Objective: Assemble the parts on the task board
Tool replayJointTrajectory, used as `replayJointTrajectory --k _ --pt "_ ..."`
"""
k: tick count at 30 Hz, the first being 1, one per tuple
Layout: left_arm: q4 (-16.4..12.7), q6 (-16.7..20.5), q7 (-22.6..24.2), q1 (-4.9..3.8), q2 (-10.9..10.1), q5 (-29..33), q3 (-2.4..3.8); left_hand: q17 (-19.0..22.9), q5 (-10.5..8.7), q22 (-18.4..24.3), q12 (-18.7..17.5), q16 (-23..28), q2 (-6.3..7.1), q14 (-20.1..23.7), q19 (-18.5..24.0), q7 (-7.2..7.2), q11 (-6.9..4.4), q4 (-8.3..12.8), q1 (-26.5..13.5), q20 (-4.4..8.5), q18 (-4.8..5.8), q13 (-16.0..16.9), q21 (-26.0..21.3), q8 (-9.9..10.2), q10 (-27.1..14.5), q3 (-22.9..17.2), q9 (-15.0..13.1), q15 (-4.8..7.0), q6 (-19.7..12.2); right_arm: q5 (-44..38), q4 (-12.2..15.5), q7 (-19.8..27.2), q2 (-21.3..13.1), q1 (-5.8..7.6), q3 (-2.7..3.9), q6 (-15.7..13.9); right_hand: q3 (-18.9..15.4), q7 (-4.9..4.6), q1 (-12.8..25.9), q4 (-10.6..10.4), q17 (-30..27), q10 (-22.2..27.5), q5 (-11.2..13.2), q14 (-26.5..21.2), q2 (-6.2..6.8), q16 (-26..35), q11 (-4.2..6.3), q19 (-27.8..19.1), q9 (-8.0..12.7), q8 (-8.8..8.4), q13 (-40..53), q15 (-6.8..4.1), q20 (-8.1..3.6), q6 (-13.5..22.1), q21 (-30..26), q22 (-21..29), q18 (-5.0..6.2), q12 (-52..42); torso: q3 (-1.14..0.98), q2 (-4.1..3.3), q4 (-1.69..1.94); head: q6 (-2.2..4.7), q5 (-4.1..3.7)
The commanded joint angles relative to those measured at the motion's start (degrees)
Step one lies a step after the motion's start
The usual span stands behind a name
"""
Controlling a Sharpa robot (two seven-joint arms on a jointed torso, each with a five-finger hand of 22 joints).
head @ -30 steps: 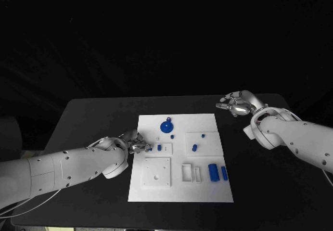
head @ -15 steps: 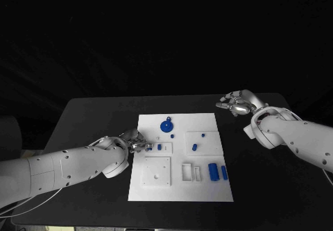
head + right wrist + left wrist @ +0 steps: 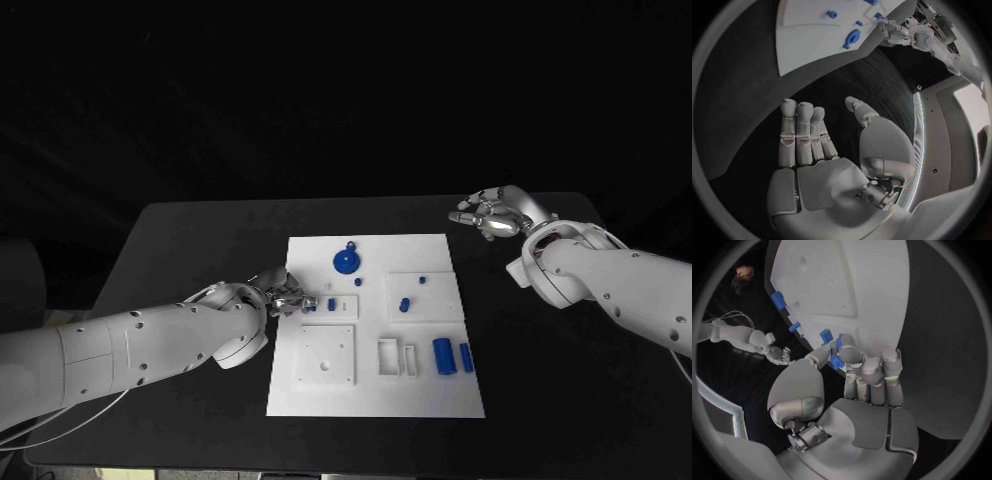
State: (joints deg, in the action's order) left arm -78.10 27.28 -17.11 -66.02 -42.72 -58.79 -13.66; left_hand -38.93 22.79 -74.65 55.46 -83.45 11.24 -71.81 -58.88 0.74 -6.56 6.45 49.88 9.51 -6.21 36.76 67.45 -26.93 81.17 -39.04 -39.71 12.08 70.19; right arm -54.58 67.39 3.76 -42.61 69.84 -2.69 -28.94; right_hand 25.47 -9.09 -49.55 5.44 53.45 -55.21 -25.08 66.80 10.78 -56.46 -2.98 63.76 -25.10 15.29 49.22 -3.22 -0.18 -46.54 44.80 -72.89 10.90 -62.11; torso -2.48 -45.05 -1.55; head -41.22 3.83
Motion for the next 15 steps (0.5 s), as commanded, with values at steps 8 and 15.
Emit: replayJointTrajectory --k 8,15 --pt "-0.1 0.4 -1.17 0.05 0.12 -1.53 -0.05 -0.05 -0.39 0.03 0.28 -0.48 -3.94 -0.36 -0.07 0.08 -0.34 3.78 4.8 5.95 -0.2 -0.05 0.48 -0.2 -0.37 -3.39 0.13 0.51 -0.13 -0.14 -0.04 0.55 0.08 -0.05 0.01 0.78 -0.22 -0.32 0.57 -0.16 0.08 0.46 -0.51 0.43 -0.13 0.4 0.05 0.34 0.08 0.31 -0.14 -0.07 0.2 0.04 -0.31 -0.12 4.1 -0.34 0.04 0.0 0.01 -0.02 0.01" --pt "-0.13 0.7 -1.35 0.05 0.29 -1.55 -0.05 -0.08 -0.29 0.02 0.35 -0.57 -3.94 -0.47 -0.17 0.14 -0.42 3.83 4.96 5.95 -0.19 -0.02 0.54 -0.22 -0.34 -3.34 0.17 0.58 -0.05 -0.12 -0.06 0.57 0.12 -0.06 0.01 0.76 -0.23 -0.32 0.62 -0.15 0.09 0.47 -0.7 0.43 -0.14 0.41 0.06 0.34 0.09 0.32 -0.18 -0.07 0.19 0.03 -0.34 -0.15 4.1 -0.37 0.01 -0.01 -0.01 0.11 0.0"
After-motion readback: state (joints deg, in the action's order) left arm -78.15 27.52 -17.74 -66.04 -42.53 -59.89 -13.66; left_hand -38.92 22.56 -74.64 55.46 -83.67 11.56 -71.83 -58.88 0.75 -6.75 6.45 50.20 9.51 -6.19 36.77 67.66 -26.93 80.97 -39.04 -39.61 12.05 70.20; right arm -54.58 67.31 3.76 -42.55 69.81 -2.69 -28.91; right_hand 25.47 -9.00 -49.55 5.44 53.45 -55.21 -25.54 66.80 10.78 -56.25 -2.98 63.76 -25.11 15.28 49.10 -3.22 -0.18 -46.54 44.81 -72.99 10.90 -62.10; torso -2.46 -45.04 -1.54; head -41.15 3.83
